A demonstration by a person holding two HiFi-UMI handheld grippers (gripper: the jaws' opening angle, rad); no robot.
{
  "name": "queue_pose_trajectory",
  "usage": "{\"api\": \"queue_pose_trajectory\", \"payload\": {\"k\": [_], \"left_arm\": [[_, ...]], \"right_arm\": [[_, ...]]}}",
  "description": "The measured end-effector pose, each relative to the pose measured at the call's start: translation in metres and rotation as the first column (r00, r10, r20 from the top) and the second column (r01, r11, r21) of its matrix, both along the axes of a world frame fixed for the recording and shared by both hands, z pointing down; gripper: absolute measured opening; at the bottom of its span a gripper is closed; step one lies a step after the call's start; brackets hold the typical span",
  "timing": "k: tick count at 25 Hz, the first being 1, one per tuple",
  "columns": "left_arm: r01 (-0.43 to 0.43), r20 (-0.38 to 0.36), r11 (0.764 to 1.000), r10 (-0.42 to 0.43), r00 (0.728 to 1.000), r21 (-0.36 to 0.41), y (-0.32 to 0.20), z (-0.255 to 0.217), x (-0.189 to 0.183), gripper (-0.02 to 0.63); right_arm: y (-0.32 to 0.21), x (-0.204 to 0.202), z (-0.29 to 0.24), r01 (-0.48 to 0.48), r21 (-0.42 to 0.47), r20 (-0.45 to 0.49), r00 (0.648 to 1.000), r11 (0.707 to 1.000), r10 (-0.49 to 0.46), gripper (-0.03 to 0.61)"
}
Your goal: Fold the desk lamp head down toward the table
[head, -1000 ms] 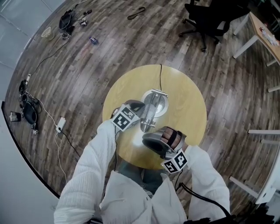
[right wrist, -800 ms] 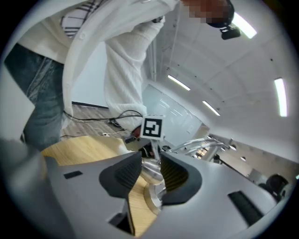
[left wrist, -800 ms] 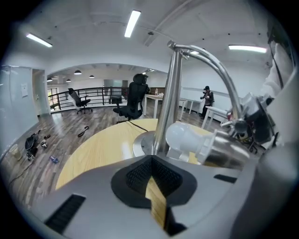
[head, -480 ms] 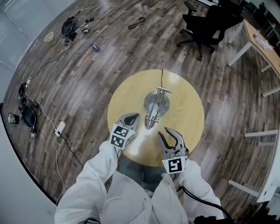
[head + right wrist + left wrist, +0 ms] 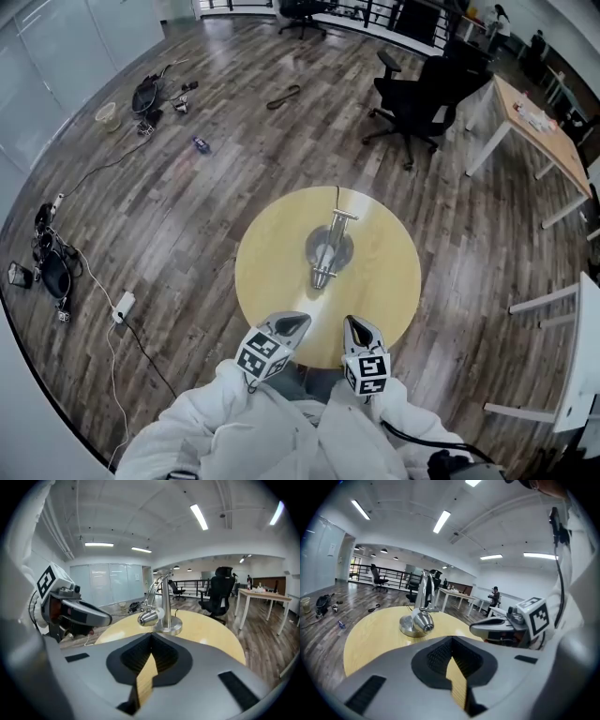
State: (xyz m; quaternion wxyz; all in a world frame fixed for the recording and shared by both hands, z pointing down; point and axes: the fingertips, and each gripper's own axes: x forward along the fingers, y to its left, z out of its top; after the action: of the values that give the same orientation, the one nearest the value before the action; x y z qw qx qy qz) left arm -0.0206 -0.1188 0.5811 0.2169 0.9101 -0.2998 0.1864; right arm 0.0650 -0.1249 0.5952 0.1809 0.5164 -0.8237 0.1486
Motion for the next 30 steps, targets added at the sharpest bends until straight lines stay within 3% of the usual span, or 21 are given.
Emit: {"api": "queue_pose_trajectory", "payload": {"k": [4, 7, 12, 18, 30], "left_arm": [[-0.011, 0.021, 0.999, 0.012, 1.0, -0.037, 0.017, 0.003, 0.001, 0.0], [-0.003, 0.003, 0.997, 0.003, 1.0, -0.073, 0.025, 0.006, 0.001, 0.0], [-0.024, 0.005, 0.998, 0.024, 1.0, -0.057, 0.036, 0.008, -0.003, 0.0], [0.051, -0.021, 0.998, -0.052, 0.998, -0.049, 0.033, 0.013, -0.011, 0.0], [0.15, -0.008, 0.989, -0.15, 0.989, -0.015, 0.084, 0.001, -0.012, 0.0]], "right_arm": [[0.021, -0.01, 0.011, 0.019, -0.08, 0.007, 1.0, 0.997, -0.018, 0.011], [0.03, -0.023, 0.01, 0.028, -0.08, -0.018, 0.999, 0.996, -0.029, 0.011], [0.039, -0.029, 0.011, -0.03, -0.061, -0.031, 0.999, 0.998, 0.029, 0.011], [0.043, -0.011, 0.012, -0.147, -0.045, -0.024, 0.989, 0.988, 0.146, 0.011], [0.108, 0.025, -0.009, -0.193, 0.022, 0.019, 0.981, 0.981, 0.193, 0.011]]}}
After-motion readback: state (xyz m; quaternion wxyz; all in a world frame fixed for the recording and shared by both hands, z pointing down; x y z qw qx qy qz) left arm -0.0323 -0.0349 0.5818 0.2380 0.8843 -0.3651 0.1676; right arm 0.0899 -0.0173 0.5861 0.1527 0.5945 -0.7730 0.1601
